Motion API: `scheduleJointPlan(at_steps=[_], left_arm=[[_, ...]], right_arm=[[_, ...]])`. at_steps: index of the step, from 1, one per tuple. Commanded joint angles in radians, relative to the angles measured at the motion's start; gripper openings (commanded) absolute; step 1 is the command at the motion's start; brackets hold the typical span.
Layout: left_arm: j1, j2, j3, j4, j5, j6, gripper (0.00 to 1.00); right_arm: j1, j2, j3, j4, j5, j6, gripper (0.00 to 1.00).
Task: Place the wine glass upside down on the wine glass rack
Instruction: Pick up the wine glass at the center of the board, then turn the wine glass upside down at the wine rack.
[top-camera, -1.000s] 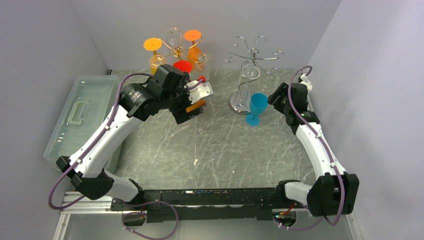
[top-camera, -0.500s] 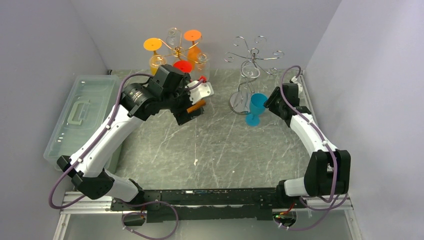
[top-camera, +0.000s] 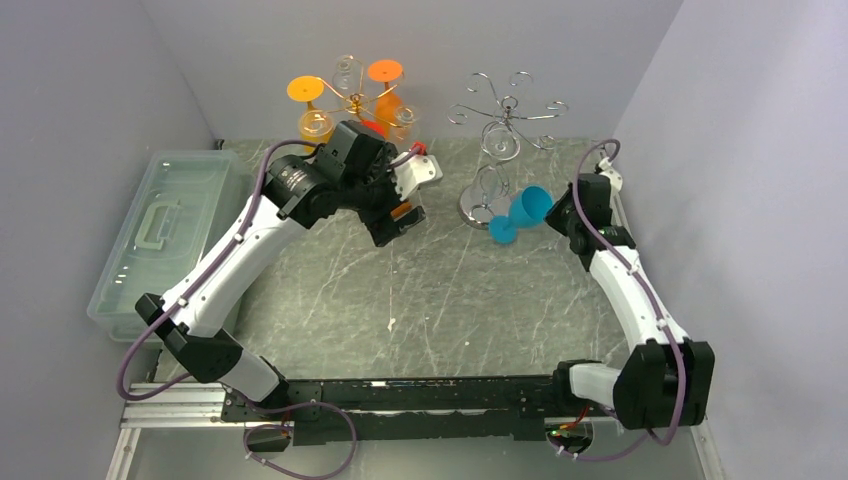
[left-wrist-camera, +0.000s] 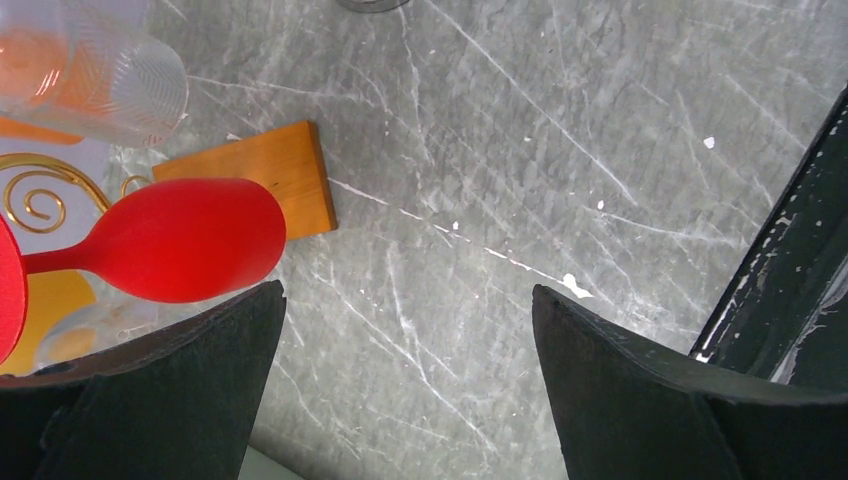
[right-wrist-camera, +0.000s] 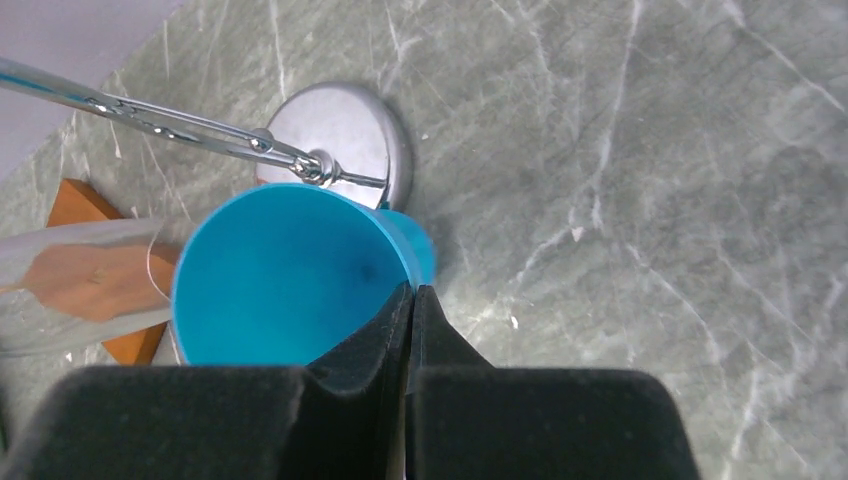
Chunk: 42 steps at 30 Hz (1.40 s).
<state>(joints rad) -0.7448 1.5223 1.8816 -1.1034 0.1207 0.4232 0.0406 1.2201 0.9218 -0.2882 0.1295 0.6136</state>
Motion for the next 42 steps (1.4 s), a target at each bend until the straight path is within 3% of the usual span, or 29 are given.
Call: scheduleJointPlan(at_steps=[1, 8, 12, 16, 22, 28, 33, 37, 42], left_arm=[[0.003, -0.011, 0.033, 0.042, 0.062, -0.041, 0.99], [0.004, 0.015, 0.058, 0.035, 0.188, -0.116, 0.99], [0.003, 0.014, 0.033, 0.062, 0.254, -0.156, 0.99], [0.003, 0.008, 0.0, 0.093, 0.336, -0.211, 0.99], [0.003, 0.014, -0.002, 0.115, 0.471, -0.336, 0.99], [0.003, 0.029, -0.01, 0.128, 0.504, -0.359, 0.99], [0.006, 0.038, -0.025, 0.147, 0.464, -0.357, 0.99], [0.022, 0.059, 0.003, 0.161, 0.479, -0.376, 0.87], [0.071, 0.085, 0.038, 0.194, 0.54, -0.407, 0.52]], right_arm=[[-0.005, -0.149, 0.053, -0.093, 0.07, -0.012, 0.0], [-0.006, -0.416, 0.137, -0.378, 0.036, -0.037, 0.0], [-0.006, -0.551, 0.163, -0.511, -0.115, -0.064, 0.0], [-0.007, -0.58, 0.24, -0.567, -0.313, -0.094, 0.0], [-0.007, -0.613, 0.247, -0.332, -0.622, -0.052, 0.0], [-0.007, -0.604, 0.156, -0.053, -0.744, 0.081, 0.0], [-0.007, -0.576, 0.149, 0.057, -0.797, 0.121, 0.0], [-0.006, -0.575, 0.151, 0.075, -0.811, 0.115, 0.0], [-0.007, -0.594, 0.112, 0.124, -0.838, 0.132, 0.0]])
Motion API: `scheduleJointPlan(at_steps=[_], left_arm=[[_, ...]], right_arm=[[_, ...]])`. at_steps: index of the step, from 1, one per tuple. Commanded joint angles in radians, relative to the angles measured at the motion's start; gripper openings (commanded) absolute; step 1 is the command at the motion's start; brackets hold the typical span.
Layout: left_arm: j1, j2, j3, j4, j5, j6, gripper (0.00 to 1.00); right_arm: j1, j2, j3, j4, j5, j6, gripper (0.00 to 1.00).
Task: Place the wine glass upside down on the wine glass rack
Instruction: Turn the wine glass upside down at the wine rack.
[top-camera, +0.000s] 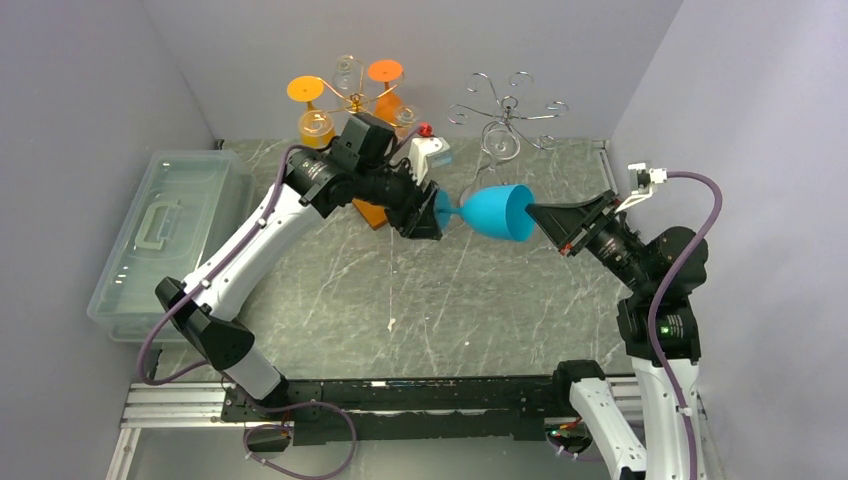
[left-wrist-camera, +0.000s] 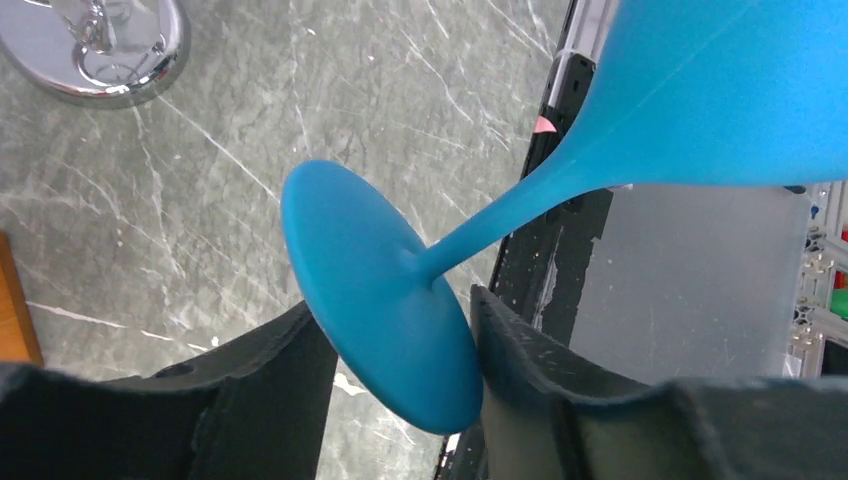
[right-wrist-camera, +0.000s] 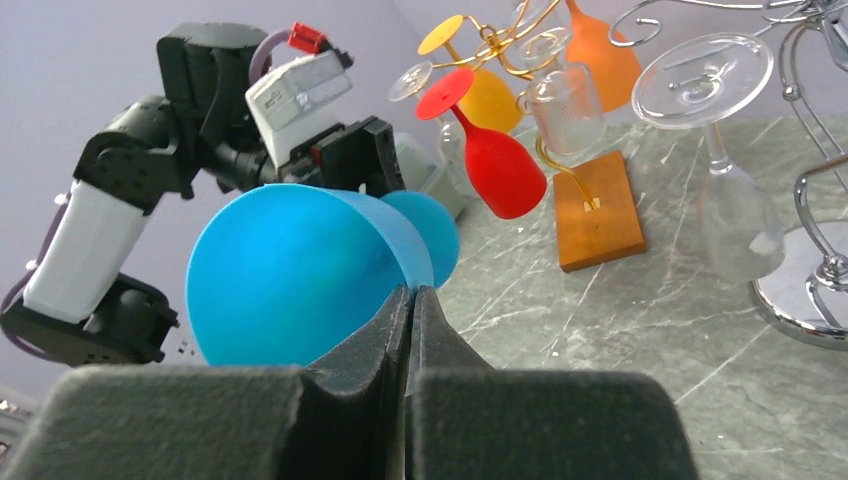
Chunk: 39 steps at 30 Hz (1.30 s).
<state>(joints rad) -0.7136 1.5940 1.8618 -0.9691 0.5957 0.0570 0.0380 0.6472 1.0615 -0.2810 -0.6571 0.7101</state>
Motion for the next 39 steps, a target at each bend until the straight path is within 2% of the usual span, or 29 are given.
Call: scheduleJointPlan(at_steps=[1, 2, 3, 4, 6, 9, 12, 14, 15, 16, 17, 20, 24, 26, 29, 32, 34, 39], left_arm=[[0.047, 0.02, 0.066, 0.061, 0.075, -0.038, 0.44], [0.055, 0.026, 0.076, 0.06, 0.082, -0.032, 0.34], [0.064, 0.032, 0.087, 0.057, 0.091, -0.021, 0.22], [0.069, 0.038, 0.098, 0.047, 0.098, -0.002, 0.13], [0.072, 0.044, 0.119, 0.02, 0.081, 0.042, 0.0], [0.072, 0.031, 0.12, 0.0, 0.041, 0.133, 0.0], [0.072, -0.015, 0.091, -0.003, -0.02, 0.253, 0.0], [0.071, -0.051, 0.061, -0.01, -0.063, 0.358, 0.0], [0.071, -0.065, 0.052, -0.02, -0.088, 0.404, 0.0], [0.071, -0.078, 0.044, -0.033, -0.114, 0.457, 0.0], [0.071, -0.091, 0.034, -0.046, -0.136, 0.507, 0.0], [0.069, -0.152, -0.032, -0.036, -0.185, 0.65, 0.0], [0.038, -0.223, -0.101, 0.016, -0.25, 0.768, 0.0], [0.019, -0.244, -0.128, 0.044, -0.283, 0.821, 0.0], [-0.005, -0.271, -0.178, 0.098, -0.347, 0.889, 0.0], [-0.038, -0.274, -0.196, 0.105, -0.399, 0.945, 0.0], [-0.059, -0.275, -0.196, 0.121, -0.43, 0.957, 0.0], [-0.088, -0.308, -0.253, 0.202, -0.478, 1.02, 0.0]], right_arm=[[-0.004, -0.026, -0.041, 0.132, -0.061, 0.043, 0.0], [-0.004, -0.031, -0.054, 0.148, -0.071, 0.049, 0.0], [-0.004, -0.033, -0.067, 0.161, -0.086, 0.053, 0.06], [-0.004, -0.036, -0.079, 0.171, -0.095, 0.055, 0.15], [-0.004, -0.031, -0.092, 0.166, -0.11, 0.044, 0.21], [-0.004, -0.018, -0.074, 0.081, -0.123, -0.011, 0.33], [-0.003, -0.024, -0.059, -0.02, -0.125, -0.072, 0.55], [-0.004, -0.035, -0.068, -0.072, -0.146, -0.106, 0.74], [-0.004, -0.04, -0.07, -0.109, -0.151, -0.122, 0.88], [-0.004, -0.044, -0.072, -0.136, -0.155, -0.136, 0.97], [-0.003, -0.046, -0.077, -0.152, -0.169, -0.145, 1.0], [-0.003, -0.049, -0.082, -0.145, -0.194, -0.131, 1.0], [0.0, -0.04, -0.144, 0.077, -0.238, 0.033, 1.0], [0.03, -0.029, -0.166, 0.144, -0.176, 0.053, 1.0], [0.161, 0.006, -0.168, 0.153, -0.028, -0.007, 1.0], [0.38, 0.082, -0.157, 0.164, 0.088, -0.057, 1.0], [0.479, 0.137, -0.133, 0.155, 0.164, -0.108, 1.0], [0.584, 0.215, -0.164, 0.286, 0.157, -0.16, 1.0]])
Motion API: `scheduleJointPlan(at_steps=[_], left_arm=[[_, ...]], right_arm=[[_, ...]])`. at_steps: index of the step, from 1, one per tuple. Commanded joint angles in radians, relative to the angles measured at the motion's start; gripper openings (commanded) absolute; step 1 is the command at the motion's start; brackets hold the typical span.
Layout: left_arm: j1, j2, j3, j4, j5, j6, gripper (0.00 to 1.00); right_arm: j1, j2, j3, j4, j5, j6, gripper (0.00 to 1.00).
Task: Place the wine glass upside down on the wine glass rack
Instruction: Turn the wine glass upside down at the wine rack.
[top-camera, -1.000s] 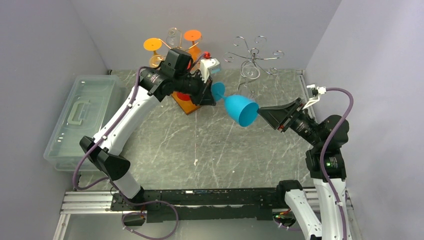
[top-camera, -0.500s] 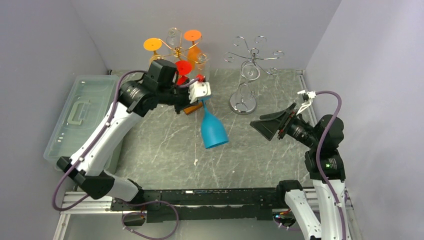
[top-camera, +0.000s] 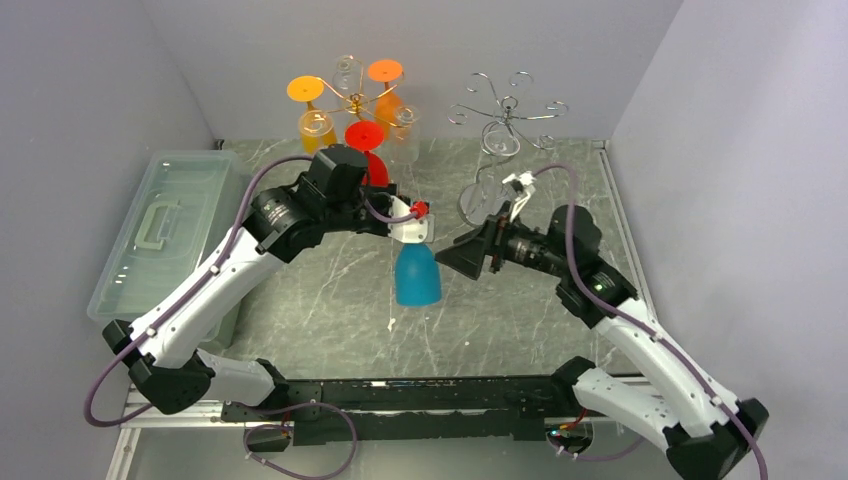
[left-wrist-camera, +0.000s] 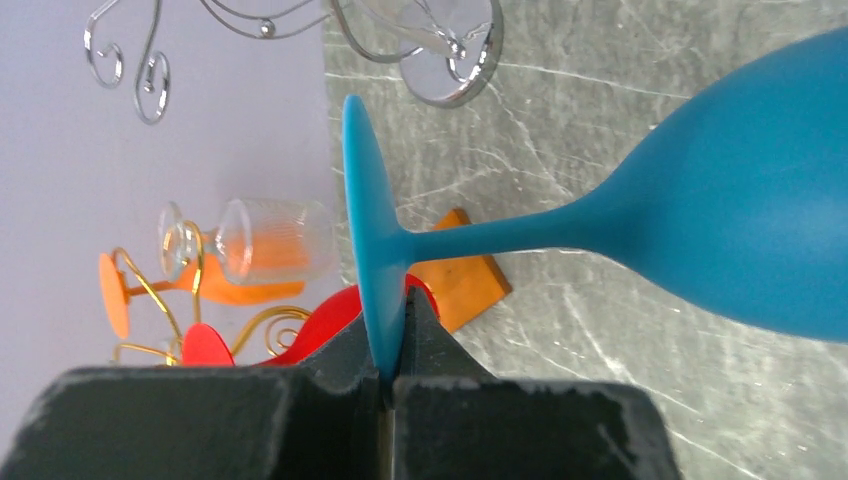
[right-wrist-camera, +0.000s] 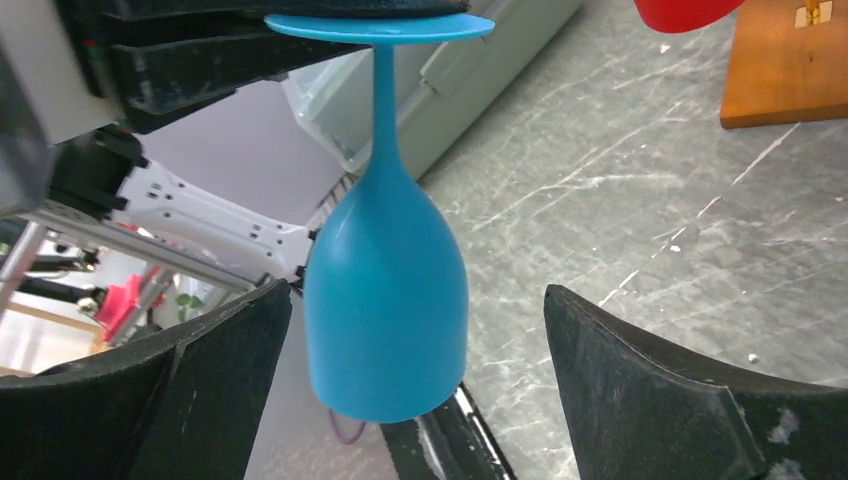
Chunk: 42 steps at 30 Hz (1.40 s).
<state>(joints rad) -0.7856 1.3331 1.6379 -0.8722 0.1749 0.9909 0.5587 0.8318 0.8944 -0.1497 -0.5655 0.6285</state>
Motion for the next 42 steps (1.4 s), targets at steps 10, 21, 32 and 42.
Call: scheduleJointPlan(at_steps=[10, 21, 32, 42], left_arm=[[-0.044, -0.073, -0.072, 0.239, -0.092, 0.156, 0.0], [-0.074, -0.106, -0.081, 0.273, -0.059, 0.118, 0.0], [-0.083, 0.012, 0.222, 0.088, -0.06, -0.287, 1.0], [-0.084, 0.173, 0.511, -0.094, -0.286, -0.6, 0.99]], right_arm=[[0.269, 0.099, -0.091, 0.333, 0.191, -0.194, 1.0], [0.32, 0.111, -0.137, 0.371, 0.352, -0.233, 0.91], [0.303, -0.171, -0.317, 0.34, 0.791, -0.441, 0.77], [0.136, -0.317, -0.362, 0.276, 1.026, -0.512, 0.72]])
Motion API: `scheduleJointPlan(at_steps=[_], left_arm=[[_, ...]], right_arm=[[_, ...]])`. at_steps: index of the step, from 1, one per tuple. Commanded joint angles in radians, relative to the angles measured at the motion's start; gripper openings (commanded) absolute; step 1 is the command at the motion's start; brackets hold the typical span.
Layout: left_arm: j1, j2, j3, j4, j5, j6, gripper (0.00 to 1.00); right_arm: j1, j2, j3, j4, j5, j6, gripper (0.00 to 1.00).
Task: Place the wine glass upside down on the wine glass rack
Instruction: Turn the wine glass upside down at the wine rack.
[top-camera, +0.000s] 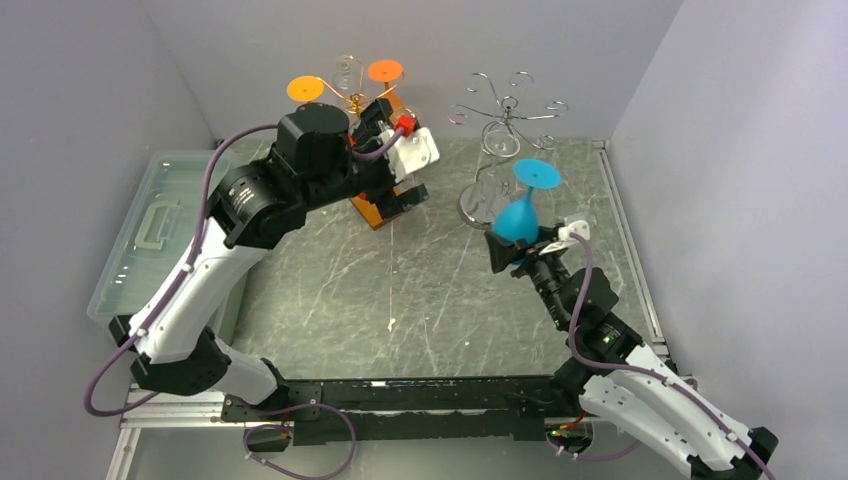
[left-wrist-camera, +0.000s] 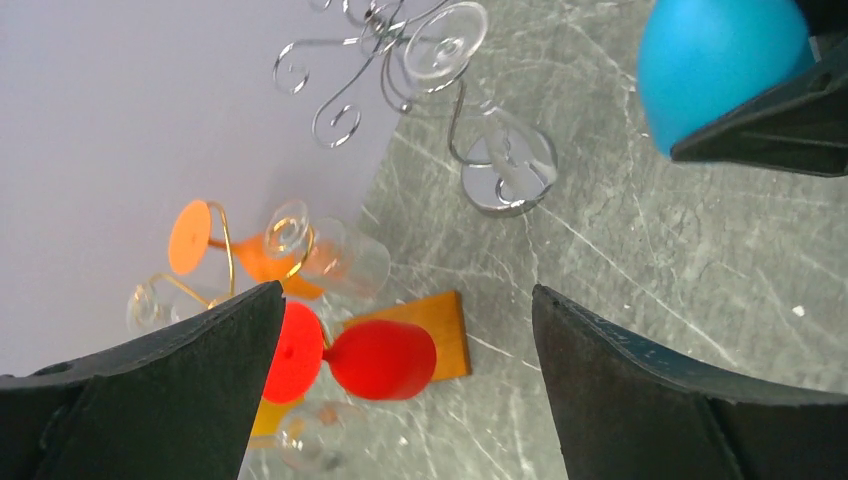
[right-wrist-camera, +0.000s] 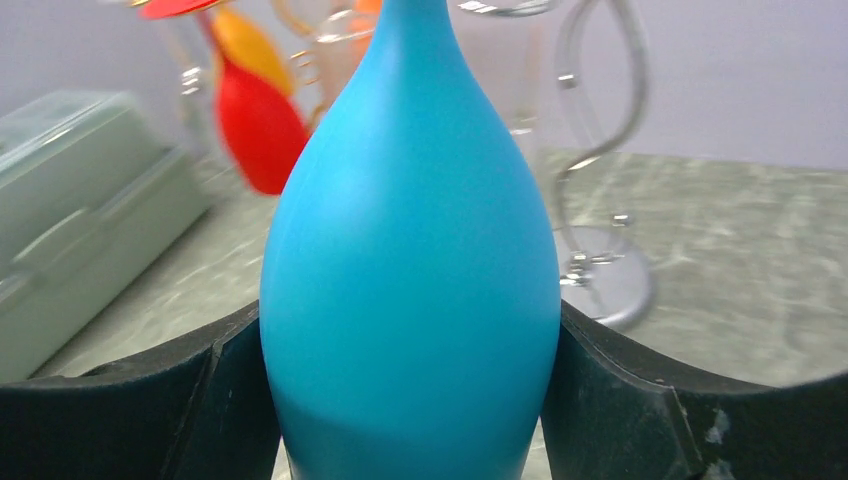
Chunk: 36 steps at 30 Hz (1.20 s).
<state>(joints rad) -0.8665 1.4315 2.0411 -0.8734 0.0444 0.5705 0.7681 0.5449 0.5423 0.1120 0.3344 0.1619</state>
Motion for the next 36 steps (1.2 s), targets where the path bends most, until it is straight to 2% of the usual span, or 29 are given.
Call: scheduleJointPlan(at_steps=[1, 5, 10, 15, 18, 22, 31, 36], left_arm=[[0.002, 0.098, 0.149, -0.121, -0.18, -0.195, 0.99], [0.094, 0.14, 0.237, -0.151, -0.147, -0.243, 0.99], [0.297, 0.098, 0.14, -0.086, -0.025, -0.278, 1.0], [0.397, 0.016, -0.032, -0.059, 0.082, -0.25, 0.99], [0.435, -0.028, -0.122, -0.055, 0.119, -0.24, 0.99], [0.513, -0.054, -0.133, -0.09, 0.171, -0.248, 0.99], [0.776, -0.082, -0.188, -0.026, 0.244, -0.286, 0.99], [0.93, -0.084, -0.269, 0.019, 0.246, -0.29, 0.99]], right_arm=[[-0.107, -0.035, -0.021, 0.032, 0.125, -0.045, 0.72], [-0.281, -0.018, -0.111, 0.186, 0.073, -0.056, 0.73], [-0.474, 0.107, -0.116, 0.276, -0.088, 0.002, 0.73], [-0.614, 0.19, -0.076, 0.306, -0.188, 0.037, 0.73], [-0.665, 0.249, -0.047, 0.324, -0.254, 0.044, 0.73], [-0.707, 0.343, -0.003, 0.347, -0.294, 0.041, 0.72], [-0.73, 0.502, 0.067, 0.436, -0.326, 0.044, 0.7], [-0.736, 0.567, 0.146, 0.396, -0.33, -0.008, 0.7]])
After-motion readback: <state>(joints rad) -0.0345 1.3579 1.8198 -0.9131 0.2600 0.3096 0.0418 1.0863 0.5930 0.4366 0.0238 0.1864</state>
